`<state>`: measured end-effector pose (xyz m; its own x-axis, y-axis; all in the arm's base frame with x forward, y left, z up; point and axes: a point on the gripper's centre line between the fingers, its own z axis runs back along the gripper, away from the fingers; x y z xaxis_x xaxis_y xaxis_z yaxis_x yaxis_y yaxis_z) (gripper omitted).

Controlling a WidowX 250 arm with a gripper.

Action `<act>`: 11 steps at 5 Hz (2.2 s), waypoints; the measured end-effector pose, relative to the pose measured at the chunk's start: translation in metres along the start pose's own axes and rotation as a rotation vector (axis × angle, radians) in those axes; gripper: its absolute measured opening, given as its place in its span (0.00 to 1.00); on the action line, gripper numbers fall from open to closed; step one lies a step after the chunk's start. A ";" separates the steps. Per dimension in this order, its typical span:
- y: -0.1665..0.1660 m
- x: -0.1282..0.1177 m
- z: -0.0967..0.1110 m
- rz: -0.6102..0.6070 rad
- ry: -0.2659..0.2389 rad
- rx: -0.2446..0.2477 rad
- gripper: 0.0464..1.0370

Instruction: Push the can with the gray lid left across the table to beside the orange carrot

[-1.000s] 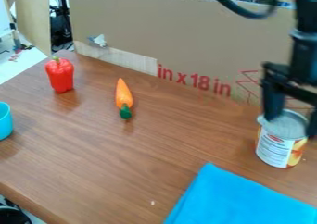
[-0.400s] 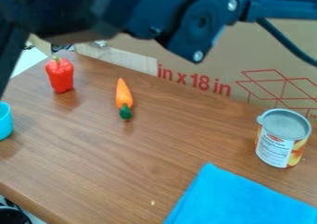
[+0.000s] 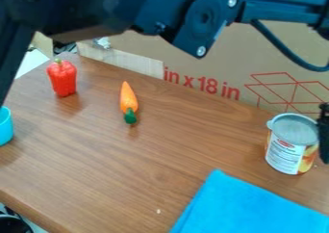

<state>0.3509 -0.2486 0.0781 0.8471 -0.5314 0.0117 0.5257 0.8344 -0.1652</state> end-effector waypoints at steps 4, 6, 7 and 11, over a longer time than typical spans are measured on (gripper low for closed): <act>0.090 -0.039 -0.014 0.204 -0.079 0.090 0.96; 0.164 -0.075 -0.001 0.393 -0.157 0.106 0.96; 0.179 -0.086 0.004 0.422 -0.148 0.103 0.96; 0.158 -0.104 0.047 0.374 -0.185 0.067 0.96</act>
<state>0.3499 -0.0548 0.0968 0.9770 -0.1599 0.1413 0.1781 0.9758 -0.1270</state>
